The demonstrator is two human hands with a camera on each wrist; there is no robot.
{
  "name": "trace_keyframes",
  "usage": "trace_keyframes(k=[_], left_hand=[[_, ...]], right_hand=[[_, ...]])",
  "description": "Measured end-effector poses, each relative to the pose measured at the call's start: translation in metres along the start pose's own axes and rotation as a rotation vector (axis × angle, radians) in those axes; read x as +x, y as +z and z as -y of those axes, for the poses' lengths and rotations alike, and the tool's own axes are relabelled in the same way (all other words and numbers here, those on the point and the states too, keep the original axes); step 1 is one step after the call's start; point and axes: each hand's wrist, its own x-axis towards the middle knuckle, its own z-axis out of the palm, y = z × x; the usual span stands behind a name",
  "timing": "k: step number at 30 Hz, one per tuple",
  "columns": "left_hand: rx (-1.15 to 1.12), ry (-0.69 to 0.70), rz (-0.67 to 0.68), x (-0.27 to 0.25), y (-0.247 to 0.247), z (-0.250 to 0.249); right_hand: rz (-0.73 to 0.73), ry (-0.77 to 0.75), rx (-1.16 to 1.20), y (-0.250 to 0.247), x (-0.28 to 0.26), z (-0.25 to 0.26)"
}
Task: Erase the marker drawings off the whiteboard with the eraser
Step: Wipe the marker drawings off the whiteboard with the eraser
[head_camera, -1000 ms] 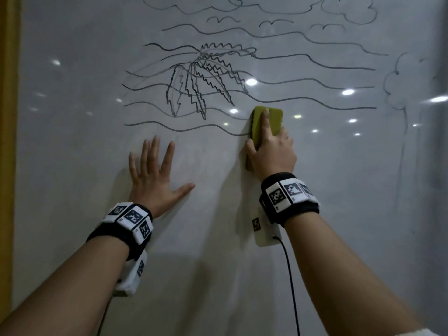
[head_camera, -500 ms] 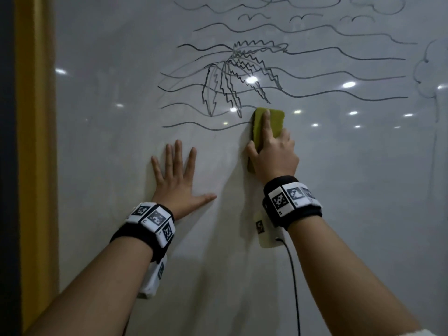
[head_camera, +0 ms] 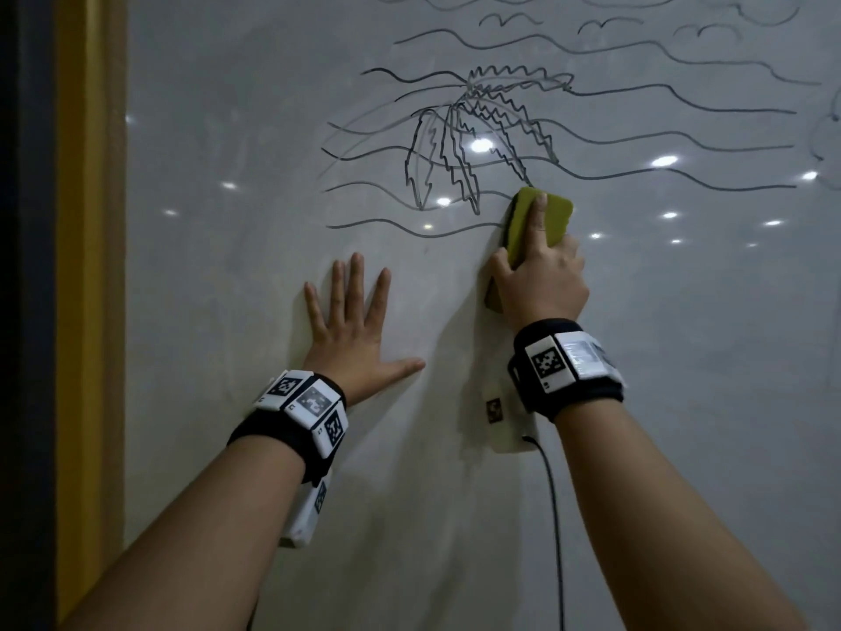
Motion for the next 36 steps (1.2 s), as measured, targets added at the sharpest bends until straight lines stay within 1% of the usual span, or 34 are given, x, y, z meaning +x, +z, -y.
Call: trace_keyframes(k=[1, 4, 5, 9, 10, 12, 14, 15, 18, 19, 20, 22, 23, 24, 25, 28, 29, 30, 32, 33, 34, 36], left_hand=[[0.000, 0.001, -0.002, 0.000, 0.000, 0.000], [-0.001, 0.006, -0.008, 0.000, 0.000, 0.001], [-0.003, 0.008, -0.006, 0.000, 0.000, 0.001], [-0.002, 0.011, 0.002, 0.000, 0.000, 0.002], [0.000, 0.010, 0.006, 0.001, 0.000, 0.002], [0.012, 0.009, 0.010, 0.002, -0.001, 0.002], [0.021, 0.017, 0.001, 0.002, -0.001, 0.005], [0.026, 0.025, -0.009, 0.002, 0.000, 0.006], [0.035, 0.031, -0.010, 0.001, 0.001, 0.009], [0.036, 0.030, -0.009, 0.002, 0.001, 0.009], [0.040, 0.029, -0.012, 0.002, 0.001, 0.008], [0.045, 0.022, -0.006, 0.002, 0.001, 0.007], [0.041, 0.020, -0.006, 0.002, 0.001, 0.007], [0.037, 0.019, -0.009, 0.002, 0.001, 0.007], [0.035, 0.020, -0.012, 0.002, 0.002, 0.008], [0.040, 0.020, -0.003, 0.002, 0.001, 0.009], [0.040, 0.020, -0.001, 0.002, 0.001, 0.009], [0.044, 0.018, -0.002, 0.002, 0.000, 0.010], [0.057, 0.021, -0.024, 0.000, -0.003, 0.013], [0.057, 0.021, -0.043, -0.002, -0.004, 0.015], [0.054, 0.015, -0.061, -0.004, -0.006, 0.018], [0.044, -0.036, -0.091, -0.008, -0.008, 0.024]], right_hand=[[0.011, -0.018, 0.001, 0.002, -0.002, 0.006], [0.036, -0.184, -0.076, 0.003, -0.005, 0.012], [0.035, -0.206, -0.097, 0.001, -0.003, 0.010], [0.015, -0.107, -0.050, 0.000, -0.001, 0.015], [0.017, -0.108, -0.040, 0.002, -0.002, 0.020], [0.027, -0.186, -0.067, 0.004, 0.000, 0.025], [0.031, -0.256, -0.120, -0.003, 0.006, 0.018], [0.024, -0.240, -0.129, -0.007, 0.010, 0.013], [-0.002, -0.101, -0.064, -0.012, 0.014, 0.008], [0.009, -0.111, -0.059, -0.010, 0.011, 0.012], [0.029, -0.166, -0.077, -0.006, 0.007, 0.017], [0.060, -0.343, -0.161, 0.000, -0.001, 0.022], [0.063, -0.402, -0.198, 0.000, -0.001, 0.020], [0.058, -0.418, -0.215, -0.002, 0.001, 0.017], [0.047, -0.386, -0.211, -0.004, 0.004, 0.015], [0.045, -0.225, -0.108, -0.001, 0.003, 0.023], [0.055, -0.228, -0.094, 0.002, -0.001, 0.028], [0.061, -0.280, -0.112, 0.006, -0.005, 0.033], [0.067, -0.449, -0.197, 0.007, -0.009, 0.034], [0.072, -0.507, -0.239, 0.003, -0.006, 0.032], [0.077, -0.527, -0.268, 0.000, -0.002, 0.030], [0.069, -0.470, -0.250, -0.004, 0.004, 0.029]])
